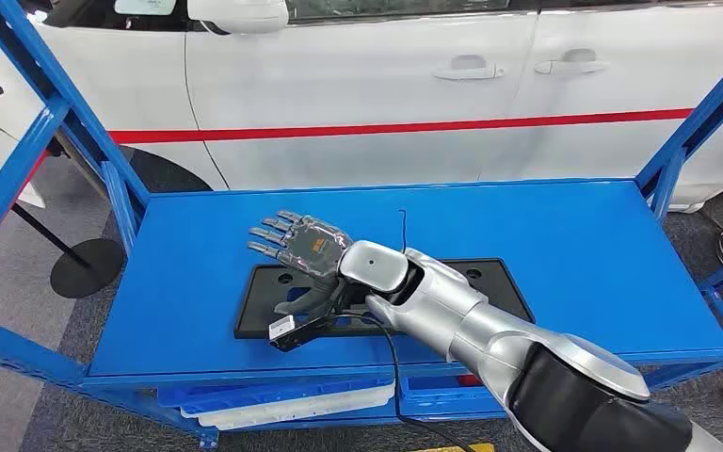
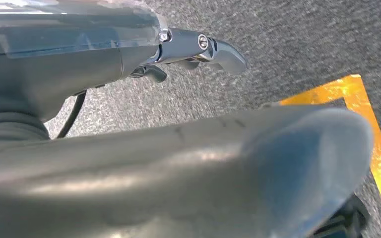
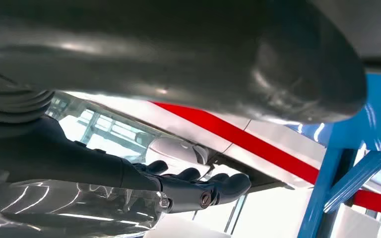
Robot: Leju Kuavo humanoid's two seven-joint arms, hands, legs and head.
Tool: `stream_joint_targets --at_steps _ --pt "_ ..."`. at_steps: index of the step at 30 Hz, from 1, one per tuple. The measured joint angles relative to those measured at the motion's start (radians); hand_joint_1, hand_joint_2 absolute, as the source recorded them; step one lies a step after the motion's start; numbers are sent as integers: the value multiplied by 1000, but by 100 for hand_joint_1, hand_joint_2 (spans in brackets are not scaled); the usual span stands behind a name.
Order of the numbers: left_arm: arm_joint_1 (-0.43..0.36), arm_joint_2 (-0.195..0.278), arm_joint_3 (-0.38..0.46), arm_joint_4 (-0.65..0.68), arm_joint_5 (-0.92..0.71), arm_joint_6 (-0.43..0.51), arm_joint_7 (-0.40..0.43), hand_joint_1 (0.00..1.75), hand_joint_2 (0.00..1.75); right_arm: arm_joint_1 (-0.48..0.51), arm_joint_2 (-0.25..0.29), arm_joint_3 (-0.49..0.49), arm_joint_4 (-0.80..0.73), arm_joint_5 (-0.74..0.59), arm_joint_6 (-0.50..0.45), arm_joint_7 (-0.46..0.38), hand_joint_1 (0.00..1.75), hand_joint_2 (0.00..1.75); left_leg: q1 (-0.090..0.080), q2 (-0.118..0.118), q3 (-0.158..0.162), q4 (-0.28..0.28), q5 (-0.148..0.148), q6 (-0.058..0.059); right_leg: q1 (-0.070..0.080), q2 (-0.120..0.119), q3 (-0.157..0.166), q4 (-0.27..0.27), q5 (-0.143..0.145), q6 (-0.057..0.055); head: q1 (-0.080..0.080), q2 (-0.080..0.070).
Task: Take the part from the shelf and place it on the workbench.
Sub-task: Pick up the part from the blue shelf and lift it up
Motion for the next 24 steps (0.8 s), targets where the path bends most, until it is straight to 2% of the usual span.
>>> stream_joint_targets --at_steps 6,11,20,24 --pt "0 0 0 0 -7 0 -1 0 0 1 -15 -2 -1 15 -11 16 0 0 0 0 3 -7 2 -6 0 0 0 1 -2 -5 0 0" --pt "1 1 0 0 -9 0 0 0 0 -7 -56 -16 -25 19 16 16 0 0 0 0 3 -7 2 -8 0 -1 0 1 -3 -7 0 0" --pt "5 4 0 0 -9 -5 -1 0 0 -31 -182 -59 -160 -51 143 12 0 0 0 0 3 -6 0 -8 -2 -1 1 0 -3 -7 0 0" --pt "6 4 0 0 -11 -6 -1 0 0 -31 -261 -72 -236 -65 182 18 0 0 0 -1 2 -5 0 -8 -3 -3 2 -1 -3 -6 0 0"
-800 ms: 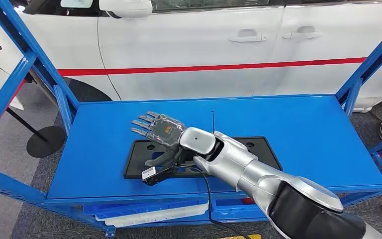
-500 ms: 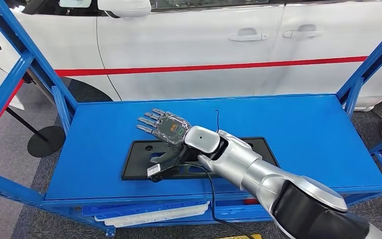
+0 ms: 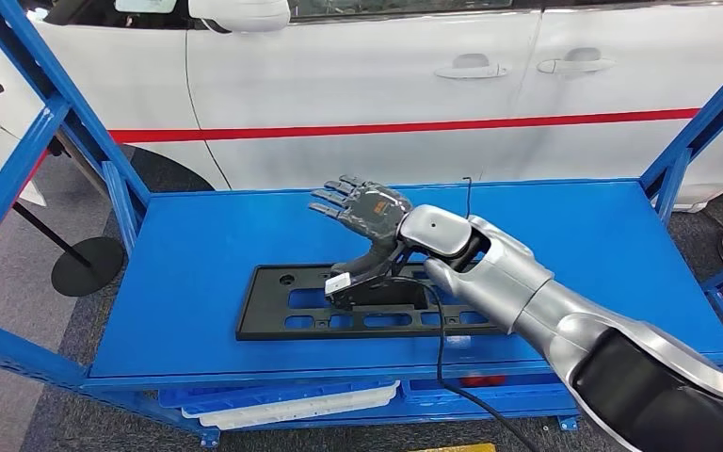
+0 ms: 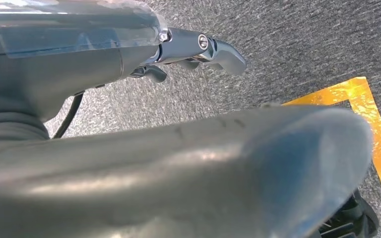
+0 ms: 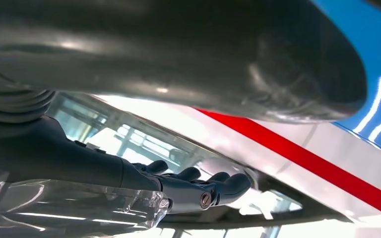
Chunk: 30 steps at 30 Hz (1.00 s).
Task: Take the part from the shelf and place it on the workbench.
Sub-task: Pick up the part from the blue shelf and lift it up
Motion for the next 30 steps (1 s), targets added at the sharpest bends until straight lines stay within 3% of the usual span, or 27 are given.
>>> stream_joint_targets --at_steps 5,10,14,18,24,30 --pt "3 1 0 0 -1 0 1 0 0 -2 -139 -21 -134 -75 83 16 0 0 -1 -1 -1 1 0 1 0 -1 0 -1 0 1 0 0" --pt "6 2 0 0 2 0 3 0 0 35 -304 -74 -293 -152 108 27 0 0 -1 -2 0 2 -2 3 0 -3 2 -1 -1 3 0 0" --pt "11 3 5 0 19 0 5 0 0 160 -446 -143 -439 -213 101 29 0 0 -1 -4 0 2 -4 5 0 -5 3 -2 -2 3 0 0" --pt "17 4 15 0 31 0 3 0 0 350 -551 -230 -585 -230 79 33 0 0 -1 -4 1 2 -7 5 0 -5 5 -2 -4 5 0 0" --pt "19 4 23 0 30 -3 9 0 0 687 -593 -386 -755 -218 76 2 0 0 -1 -5 3 2 -10 5 1 -5 8 -3 -8 5 0 0" --pt "13 4 25 0 24 -6 11 0 0 810 -594 -440 -817 -207 78 -5 0 0 -1 -3 5 2 -12 5 1 -3 9 -3 -8 4 0 0"
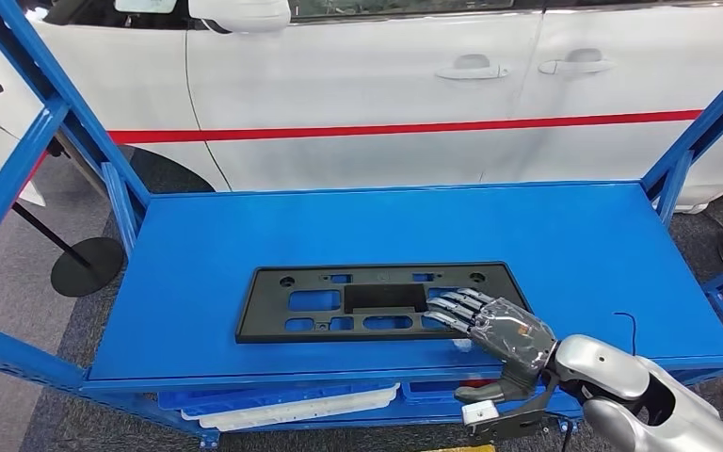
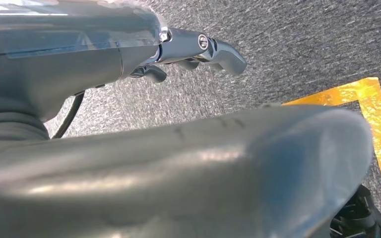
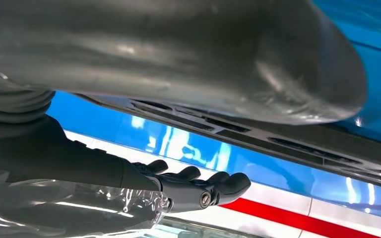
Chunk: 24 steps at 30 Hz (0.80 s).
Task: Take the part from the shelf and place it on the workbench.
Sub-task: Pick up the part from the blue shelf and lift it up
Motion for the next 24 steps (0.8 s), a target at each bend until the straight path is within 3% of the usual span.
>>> stream_joint_targets --at_steps 8,12,20,24 --pt "-15 -6 0 0 -13 -1 10 0 0 82 46 -38 -8 118 -48 1 0 0 0 0 1 0 0 0 -1 -1 2 0 -1 1 0 0" --pt "-22 -9 0 0 -13 0 16 0 0 97 108 -41 22 161 -71 -10 0 175 0 0 2 0 0 0 0 -1 2 0 -1 1 0 0" --pt "-35 -18 0 0 -13 3 23 0 0 7 259 -7 182 167 -75 -49 0 175 0 1 3 0 0 0 0 0 3 0 -1 1 0 0" --pt "-40 -22 0 0 -14 5 28 0 0 -79 340 28 291 172 -127 -81 0 175 0 2 4 0 0 0 0 1 4 1 -1 1 0 0"
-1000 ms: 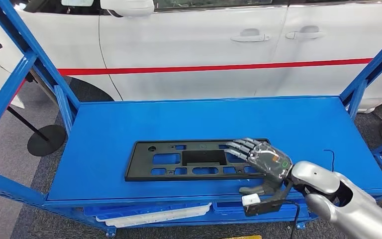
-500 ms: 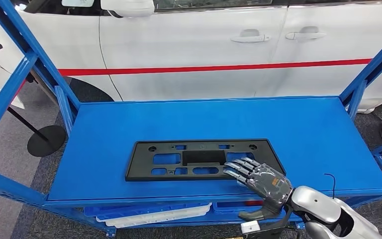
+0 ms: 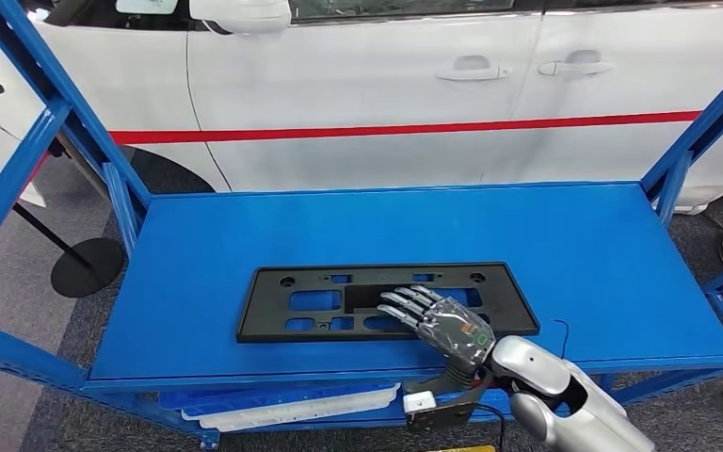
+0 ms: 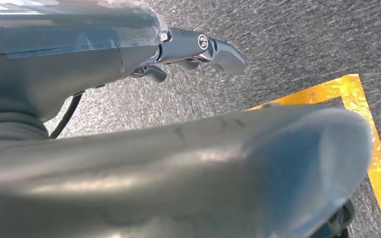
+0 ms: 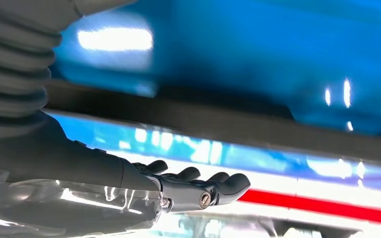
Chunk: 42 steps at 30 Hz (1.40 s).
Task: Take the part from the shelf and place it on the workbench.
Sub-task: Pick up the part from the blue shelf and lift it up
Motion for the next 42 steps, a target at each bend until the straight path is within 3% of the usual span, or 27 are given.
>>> stream_joint_targets --at_steps 12,16,22,28,29,32,33,36,40,42 --pt "-22 -8 0 0 -18 -1 6 0 0 -299 334 217 379 148 -240 21 0 175 0 1 2 0 1 -2 1 1 1 1 0 -1 0 0" --pt "-22 -8 0 0 -17 4 -1 0 0 -346 409 264 441 179 -303 59 175 175 0 0 1 0 1 -2 1 0 1 1 0 -1 0 0" --pt "-21 -8 0 0 -15 13 -6 0 0 -368 457 295 510 222 -401 99 175 175 0 0 1 0 1 -2 0 0 1 1 0 -1 0 0" --pt "-19 -8 0 0 -14 13 -10 0 0 -369 471 304 554 228 -429 113 175 175 0 0 1 0 1 -2 0 0 1 1 0 -1 0 0" --pt "-19 -8 0 0 -14 13 -10 0 0 -369 473 305 560 228 -430 114 161 175 0 0 1 0 1 -2 0 0 1 1 0 -1 0 0" --pt "-17 -8 0 0 -15 13 -12 0 0 -368 477 306 574 229 -430 119 33 175 0 0 1 0 1 -2 -1 0 1 1 0 -1 0 0" --pt "-17 -8 0 0 -16 13 -13 0 0 -367 477 306 578 229 -430 123 3 175 0 0 1 0 1 -2 -1 0 1 1 0 -1 0 0" --pt "-15 -8 0 0 -17 14 -16 0 0 -364 482 307 591 240 -427 144 0 175 0 0 1 0 1 -2 -1 0 1 1 0 -1 0 0" --pt "-14 -8 0 0 -17 16 -17 0 0 -361 487 308 608 247 -424 155 0 0 0 0 1 0 1 -2 -1 0 1 1 0 -1 0 0" --pt "-14 -8 0 0 -17 16 -17 0 0 -360 487 308 614 248 -419 156 0 0 0 0 1 0 1 -2 -1 0 1 1 0 -1 0 0"
